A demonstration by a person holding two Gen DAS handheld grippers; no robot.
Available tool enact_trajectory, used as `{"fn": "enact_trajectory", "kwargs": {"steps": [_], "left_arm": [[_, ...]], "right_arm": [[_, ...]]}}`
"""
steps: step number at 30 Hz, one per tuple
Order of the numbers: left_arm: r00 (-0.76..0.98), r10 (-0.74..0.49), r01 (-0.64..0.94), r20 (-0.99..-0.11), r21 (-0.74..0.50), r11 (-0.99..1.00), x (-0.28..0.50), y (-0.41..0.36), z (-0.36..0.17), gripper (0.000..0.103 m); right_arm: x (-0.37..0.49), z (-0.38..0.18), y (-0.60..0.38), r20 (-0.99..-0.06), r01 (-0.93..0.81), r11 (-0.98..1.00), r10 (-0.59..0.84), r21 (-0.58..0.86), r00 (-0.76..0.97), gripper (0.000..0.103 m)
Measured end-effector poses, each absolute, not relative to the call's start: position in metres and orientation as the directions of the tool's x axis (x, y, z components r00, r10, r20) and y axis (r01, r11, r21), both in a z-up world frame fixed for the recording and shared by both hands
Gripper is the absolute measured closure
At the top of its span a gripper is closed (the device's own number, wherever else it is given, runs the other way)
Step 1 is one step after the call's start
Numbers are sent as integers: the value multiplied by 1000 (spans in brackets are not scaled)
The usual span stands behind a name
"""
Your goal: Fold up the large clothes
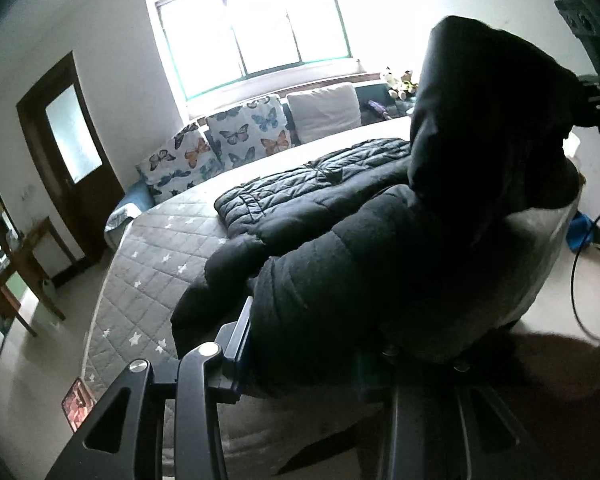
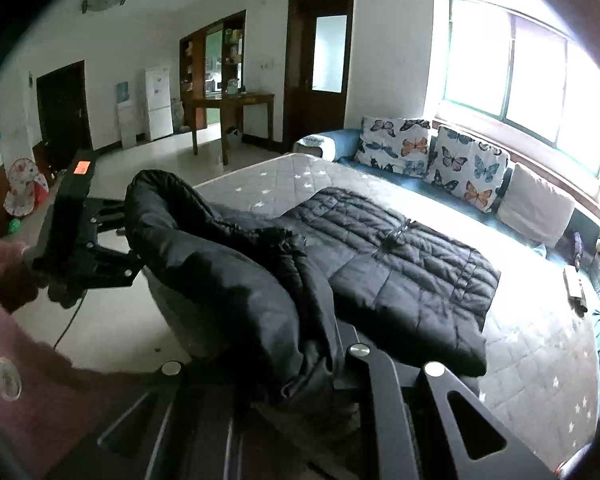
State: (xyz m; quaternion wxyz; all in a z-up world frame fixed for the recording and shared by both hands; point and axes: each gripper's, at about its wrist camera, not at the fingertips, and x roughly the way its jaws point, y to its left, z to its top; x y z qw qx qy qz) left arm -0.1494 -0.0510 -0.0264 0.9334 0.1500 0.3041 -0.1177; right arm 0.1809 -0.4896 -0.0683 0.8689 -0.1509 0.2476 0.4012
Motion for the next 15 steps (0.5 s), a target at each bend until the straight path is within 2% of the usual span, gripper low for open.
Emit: {"fn": "enact_trajectory", "kwargs": {"steps": [9, 15], "left_arm": [[787, -136, 278, -602, 148, 949, -55, -53, 42, 62], [780, -127, 263, -613, 136, 955, 49, -55, 77, 62]], "right_arm": [[270, -39, -481, -509, -746, 666, 636, -19, 581, 87], [370, -33, -468, -516, -693, 721, 602, 21, 610, 87]]}}
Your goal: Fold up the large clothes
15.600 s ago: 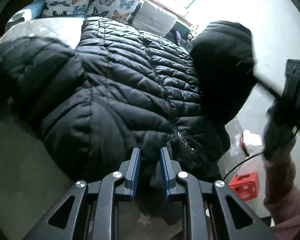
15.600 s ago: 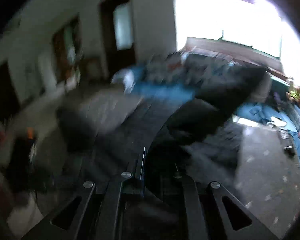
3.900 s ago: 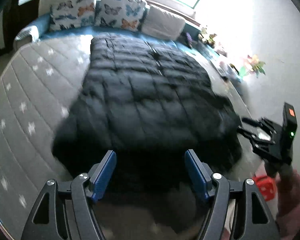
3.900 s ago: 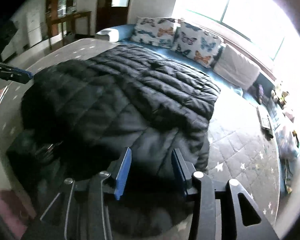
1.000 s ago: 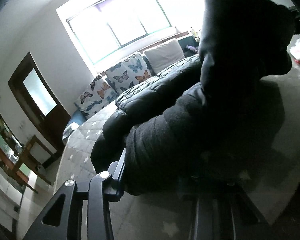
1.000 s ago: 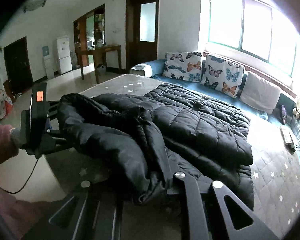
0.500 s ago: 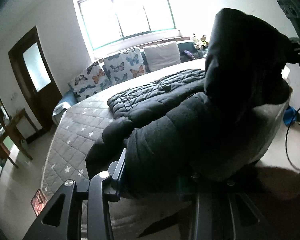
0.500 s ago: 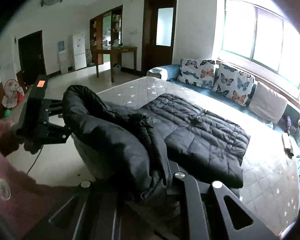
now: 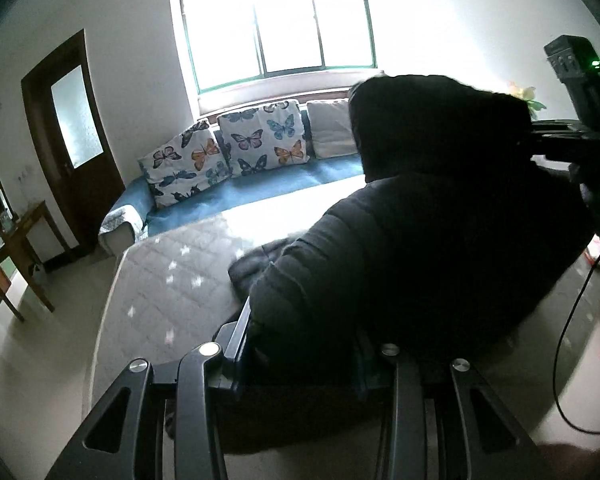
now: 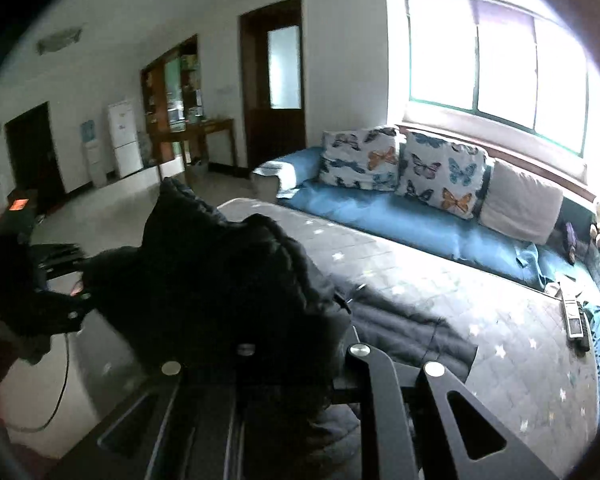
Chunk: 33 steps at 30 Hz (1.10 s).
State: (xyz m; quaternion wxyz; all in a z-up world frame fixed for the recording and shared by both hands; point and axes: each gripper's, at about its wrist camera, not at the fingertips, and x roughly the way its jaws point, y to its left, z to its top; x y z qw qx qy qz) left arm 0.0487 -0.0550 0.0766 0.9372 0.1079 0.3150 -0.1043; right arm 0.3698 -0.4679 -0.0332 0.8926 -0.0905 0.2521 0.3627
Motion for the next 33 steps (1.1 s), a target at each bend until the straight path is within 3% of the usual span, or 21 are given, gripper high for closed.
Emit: {"fn": "enact_trajectory", "kwargs": {"steps": [5, 14, 21, 25, 33], "left_arm": [[732, -102, 238, -674, 113, 965, 138, -57, 83, 62], [580, -100, 205, -809, 26, 978, 269, -64, 28, 62], [528, -82, 180, -845, 17, 984, 304, -62, -19, 52], [491, -110, 141, -864, -46, 989, 326, -44, -46, 44], [470, -133, 92, -873, -102, 991, 352, -17, -76, 32]], "right_arm": [[443, -51, -450, -568, -664, 747, 566, 45, 598, 87], [541, -117, -439, -668, -597, 776, 555, 203, 495, 84], [574, -165, -436, -716, -541, 788, 557, 294, 422, 82], [582, -180, -436, -743, -503, 801, 544, 323, 390, 80], [570, -135, -461, -673, -506, 784, 593, 360, 441, 77]]}}
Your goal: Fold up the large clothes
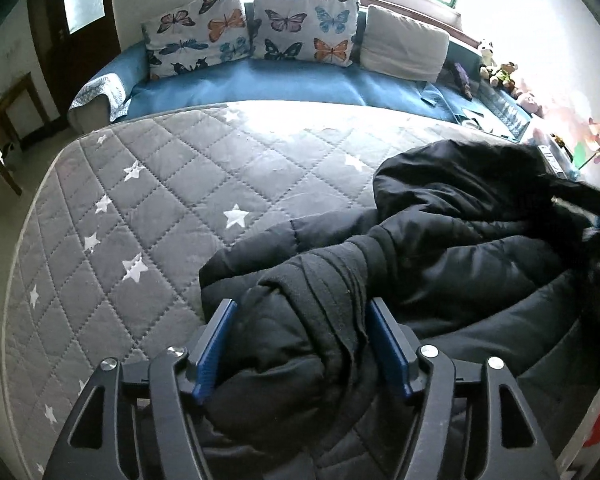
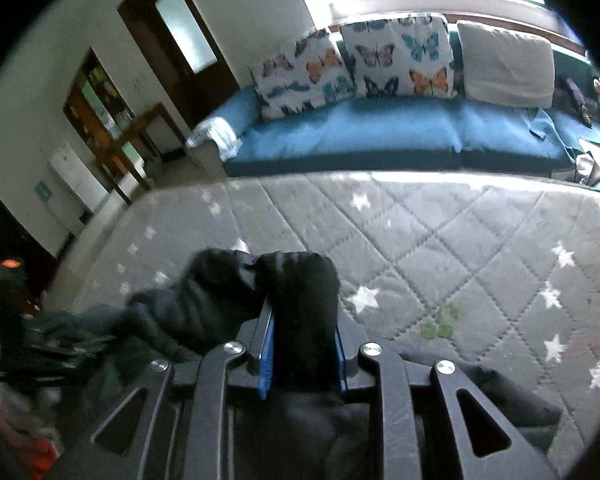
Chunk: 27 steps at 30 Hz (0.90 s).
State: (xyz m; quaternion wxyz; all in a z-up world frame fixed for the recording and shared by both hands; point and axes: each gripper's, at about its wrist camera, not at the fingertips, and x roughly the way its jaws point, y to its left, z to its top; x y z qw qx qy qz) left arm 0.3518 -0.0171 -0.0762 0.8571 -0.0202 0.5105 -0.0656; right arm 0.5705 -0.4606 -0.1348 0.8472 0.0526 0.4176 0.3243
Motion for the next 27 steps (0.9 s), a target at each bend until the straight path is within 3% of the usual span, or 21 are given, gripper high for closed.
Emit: {"fn": "enact_trajectory", "kwargs": {"steps": [6, 10, 15, 21, 27], "left_arm": [[467, -112, 84, -877, -82, 993, 358, -18, -79, 24], [449, -110, 59, -887, -94, 994, 364, -17, -81, 13], [439, -122, 21, -890, -126, 992, 373, -12, -88, 2], [422, -142, -14, -896, -163, 987, 376, 0, -84, 1], [537, -137, -5, -832, -166, 986, 349, 7, -24, 3]], "right_arm": [[544, -111, -494, -658, -509, 803, 567, 310, 495, 77], [551, -137, -504, -732, -455, 857, 468, 241, 494, 77], [573, -174, -524, -733, -348, 871, 483, 346, 479, 77], [566, -154, -505, -764, -375, 902, 392, 212, 512, 74], [536, -116, -481, -741, -456, 878, 403, 147, 537, 72]]}}
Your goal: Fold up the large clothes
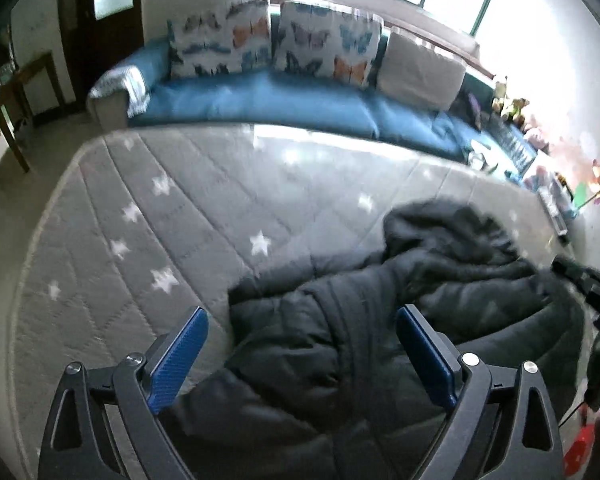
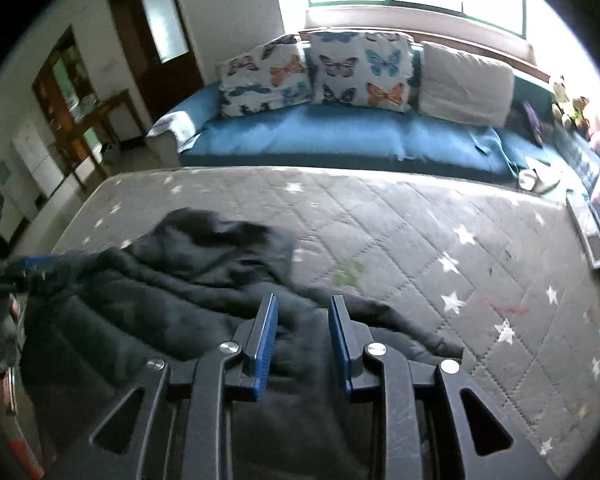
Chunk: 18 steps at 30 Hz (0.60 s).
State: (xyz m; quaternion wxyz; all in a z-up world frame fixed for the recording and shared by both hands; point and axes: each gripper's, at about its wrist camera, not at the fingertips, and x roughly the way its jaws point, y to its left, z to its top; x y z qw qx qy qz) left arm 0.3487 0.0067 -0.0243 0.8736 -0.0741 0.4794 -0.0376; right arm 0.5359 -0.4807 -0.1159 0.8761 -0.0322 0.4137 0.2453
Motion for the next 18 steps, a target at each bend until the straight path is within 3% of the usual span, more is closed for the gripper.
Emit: {"fn": "enact_trajectory", "kwargs": {"steps": [2, 4, 6, 9, 18], "left_arm": [[581, -144, 10, -801, -171, 985, 337, 4, -3, 3], [602, -190, 49, -776, -201, 978, 327, -1, 11, 11], [582, -244, 97, -776, -232, 968, 321, -11, 12, 31], [523, -306, 146, -795, -270, 952, 321, -25, 1, 48], [443, -283, 126, -851, -253, 959, 336, -29, -54, 59]], "right_arm": [[528, -114, -463, -747, -506, 849, 434, 152, 504, 71], [525, -119, -446, -760, -540, 827, 451, 158, 469, 71], [522, -128, -426, -776, -569, 810, 449, 144, 443, 71], [525, -146, -406, -808, -587, 795, 444, 155, 387, 71], [541, -176, -391, -875, -568, 809, 376, 150, 305, 68]]}}
